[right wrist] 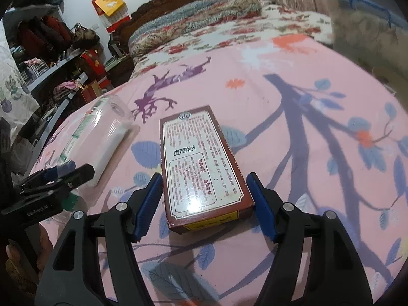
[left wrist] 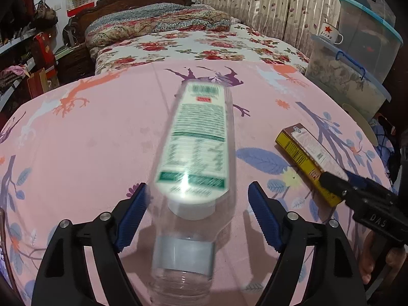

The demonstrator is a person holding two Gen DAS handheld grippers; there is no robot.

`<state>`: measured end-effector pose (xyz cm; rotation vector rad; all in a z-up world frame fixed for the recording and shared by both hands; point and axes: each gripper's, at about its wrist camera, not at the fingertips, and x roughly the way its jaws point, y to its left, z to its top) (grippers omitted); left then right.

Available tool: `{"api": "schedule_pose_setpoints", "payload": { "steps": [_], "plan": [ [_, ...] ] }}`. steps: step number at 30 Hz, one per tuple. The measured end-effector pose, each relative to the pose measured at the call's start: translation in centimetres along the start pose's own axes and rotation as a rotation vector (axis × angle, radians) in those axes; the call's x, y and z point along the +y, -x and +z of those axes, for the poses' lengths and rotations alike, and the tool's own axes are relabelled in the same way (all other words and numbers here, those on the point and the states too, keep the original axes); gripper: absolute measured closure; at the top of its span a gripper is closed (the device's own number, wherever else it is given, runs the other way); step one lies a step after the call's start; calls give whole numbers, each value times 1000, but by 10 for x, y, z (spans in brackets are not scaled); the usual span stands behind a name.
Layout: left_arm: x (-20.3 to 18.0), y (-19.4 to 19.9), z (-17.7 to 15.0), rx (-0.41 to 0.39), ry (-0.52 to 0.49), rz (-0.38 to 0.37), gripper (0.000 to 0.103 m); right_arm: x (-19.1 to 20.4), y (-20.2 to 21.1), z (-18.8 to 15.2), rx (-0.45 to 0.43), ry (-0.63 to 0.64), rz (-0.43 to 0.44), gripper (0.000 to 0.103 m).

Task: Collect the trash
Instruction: 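Lift the clear bottle with the left tool while the right tool lifts the brown box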

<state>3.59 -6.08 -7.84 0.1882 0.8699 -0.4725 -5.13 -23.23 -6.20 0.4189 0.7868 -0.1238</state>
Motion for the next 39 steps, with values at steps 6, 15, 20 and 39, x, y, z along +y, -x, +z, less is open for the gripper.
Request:
{"api": "schedule_pose_setpoints", "payload": {
  "steps": [6, 15, 20, 39],
  "plan": [
    [1, -3, 0, 10, 6, 6, 26, 6, -2, -1, 2, 34, -17, 25],
    [2, -4, 0, 12, 12, 11, 23, 9, -3, -3, 2, 44, -25, 23],
    [3, -4, 0, 8, 14, 11, 22, 10, -3, -4, 2, 44, -24, 23],
    [7, -5, 1, 13, 31, 6, 20, 10, -2, -4, -3, 32, -24, 20]
  ]
}}
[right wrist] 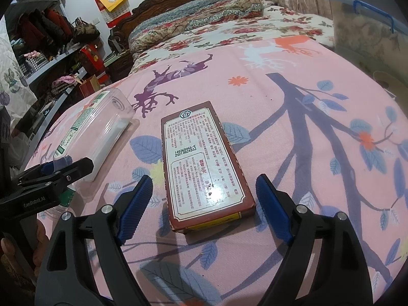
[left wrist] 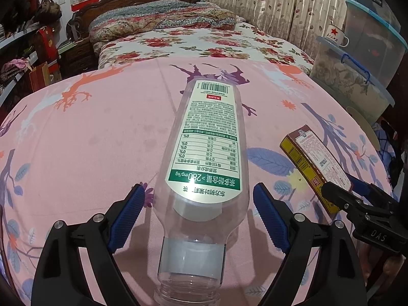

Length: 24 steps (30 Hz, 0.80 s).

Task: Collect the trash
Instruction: 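Lift the clear bottle with the left tool while the right tool lifts the brown box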

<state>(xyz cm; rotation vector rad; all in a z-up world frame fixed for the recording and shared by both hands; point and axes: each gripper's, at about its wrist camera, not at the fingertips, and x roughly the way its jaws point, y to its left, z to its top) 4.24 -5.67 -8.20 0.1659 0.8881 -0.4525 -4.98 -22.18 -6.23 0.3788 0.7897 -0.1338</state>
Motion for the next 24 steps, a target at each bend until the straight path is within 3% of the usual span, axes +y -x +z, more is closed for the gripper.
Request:
{"api": "schedule_pose_setpoints", "payload": {
  "steps": [18, 19, 20, 22, 24],
  "plan": [
    [14, 1, 2, -3, 36, -2, 20, 0, 2, -1, -3, 0, -4, 20],
    [14, 2, 2, -4, 36, -1, 20, 0, 2, -1, -4, 0, -1, 22],
    [14, 2, 1, -4, 36, 1, 21, 1, 3, -1, -6, 5, 5, 38],
    [9, 2, 2, -2, 24, -30, 42, 2, 4, -1, -9, 11, 19, 38],
    [1, 2, 4, -9, -8, 9, 43, -1, 7, -1, -25, -1, 32, 39]
  ]
}}
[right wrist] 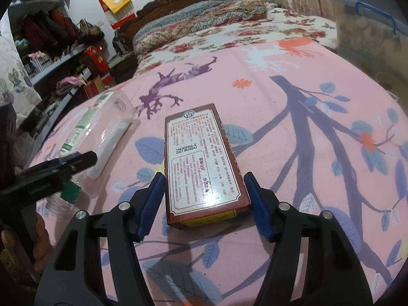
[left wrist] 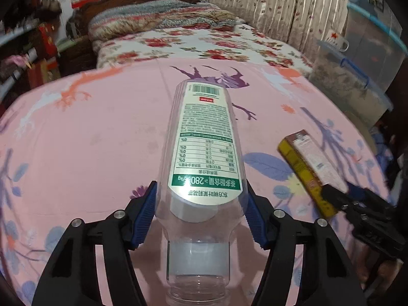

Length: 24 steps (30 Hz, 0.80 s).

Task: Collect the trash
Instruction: 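Lift the clear bottle with the left tool while the right tool lifts the brown box, then carry the bottle and box to the tan wastebasket and open both tools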

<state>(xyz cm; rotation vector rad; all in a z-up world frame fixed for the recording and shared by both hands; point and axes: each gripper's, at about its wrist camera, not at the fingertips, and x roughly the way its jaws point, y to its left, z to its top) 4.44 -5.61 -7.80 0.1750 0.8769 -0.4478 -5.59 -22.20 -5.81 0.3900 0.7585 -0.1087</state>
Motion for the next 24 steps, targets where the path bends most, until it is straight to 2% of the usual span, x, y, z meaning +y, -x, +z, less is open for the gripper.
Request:
{"api": "schedule_pose_setpoints", "payload": {
  "steps": [5, 9, 18, 24],
  "plan": [
    [-20, 0, 7, 5, -45, -44, 44, -12, 9, 4, -48, -34, -3, 39],
    [-59, 1, 24, -15, -128, -88, 44, -35, 21, 11, -97, -74, -30, 39],
    [-179, -33, 70, 63, -306, -298, 43, -122, 58, 31, -217, -191, -164, 40],
    [-254, -62, 92, 115, -396, -370, 43, -188, 87, 49, -295, -252, -273, 40]
  ]
}}
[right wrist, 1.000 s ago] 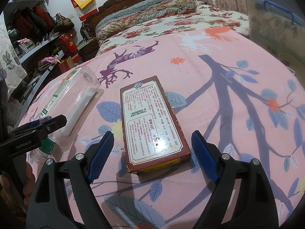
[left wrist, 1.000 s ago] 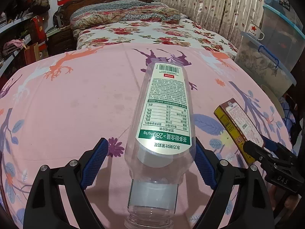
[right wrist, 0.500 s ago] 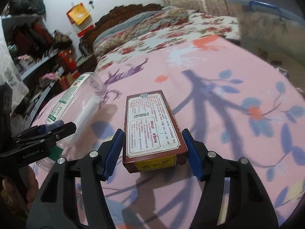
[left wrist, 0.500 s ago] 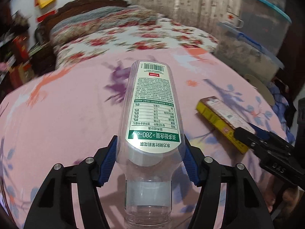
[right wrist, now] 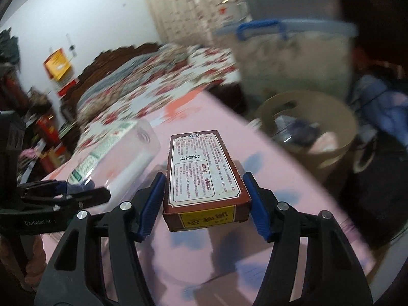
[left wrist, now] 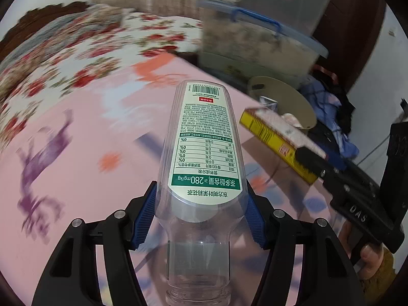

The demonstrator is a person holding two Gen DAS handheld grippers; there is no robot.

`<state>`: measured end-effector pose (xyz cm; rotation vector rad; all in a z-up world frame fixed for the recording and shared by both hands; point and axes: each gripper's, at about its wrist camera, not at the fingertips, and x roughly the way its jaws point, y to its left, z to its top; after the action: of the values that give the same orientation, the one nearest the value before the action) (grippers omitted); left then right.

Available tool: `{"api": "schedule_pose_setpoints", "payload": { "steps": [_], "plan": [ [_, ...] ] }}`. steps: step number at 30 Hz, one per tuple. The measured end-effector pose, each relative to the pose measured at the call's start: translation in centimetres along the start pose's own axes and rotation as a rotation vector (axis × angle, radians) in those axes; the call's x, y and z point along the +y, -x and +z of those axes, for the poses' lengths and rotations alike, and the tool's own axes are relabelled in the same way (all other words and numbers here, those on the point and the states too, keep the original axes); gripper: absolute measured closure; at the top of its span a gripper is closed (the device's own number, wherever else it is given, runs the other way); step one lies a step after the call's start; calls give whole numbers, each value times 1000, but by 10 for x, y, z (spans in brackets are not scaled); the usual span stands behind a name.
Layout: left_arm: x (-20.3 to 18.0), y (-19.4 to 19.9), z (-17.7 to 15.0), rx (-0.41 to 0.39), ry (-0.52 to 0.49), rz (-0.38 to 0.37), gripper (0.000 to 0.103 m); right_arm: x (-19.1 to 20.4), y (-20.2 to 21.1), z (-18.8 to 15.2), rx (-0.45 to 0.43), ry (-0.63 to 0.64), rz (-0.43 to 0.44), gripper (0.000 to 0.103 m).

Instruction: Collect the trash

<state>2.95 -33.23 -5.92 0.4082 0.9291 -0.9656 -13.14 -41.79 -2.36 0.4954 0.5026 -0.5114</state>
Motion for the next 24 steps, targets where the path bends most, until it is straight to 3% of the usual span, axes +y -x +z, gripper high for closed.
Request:
{"api": "schedule_pose_setpoints", "payload": {
  "steps": [7, 10, 12, 13, 14, 15, 19, 24],
  "plan": [
    [-77, -61, 81, 35, -153, -96, 43, -93, -5, 50, -91, -128, -135, 40],
    [-110, -95, 117, 67, -197, -157, 42, -134, -26, 70, -84, -194, -198, 38],
    [-129, -124, 141, 105, -210, -212, 37, -151, -47, 78, -41, -201, -215, 30],
    [-135, -134, 148, 116, -217, -195, 26, -155, -56, 82, -14, -199, -221, 21],
    [-138, -144, 155, 108, -213, -134, 25, -162, -62, 82, -3, -215, -248, 21],
    [-137, -148, 159, 107, -201, -116, 25, -165, -60, 81, -11, -231, -238, 21],
    [-114, -136, 157, 89, -107, -168, 25, -165, -32, 60, -76, -263, -200, 21],
    [-83, -94, 121, 28, -94, -100, 25, -145, -5, 26, -82, -307, -149, 21]
  ]
}}
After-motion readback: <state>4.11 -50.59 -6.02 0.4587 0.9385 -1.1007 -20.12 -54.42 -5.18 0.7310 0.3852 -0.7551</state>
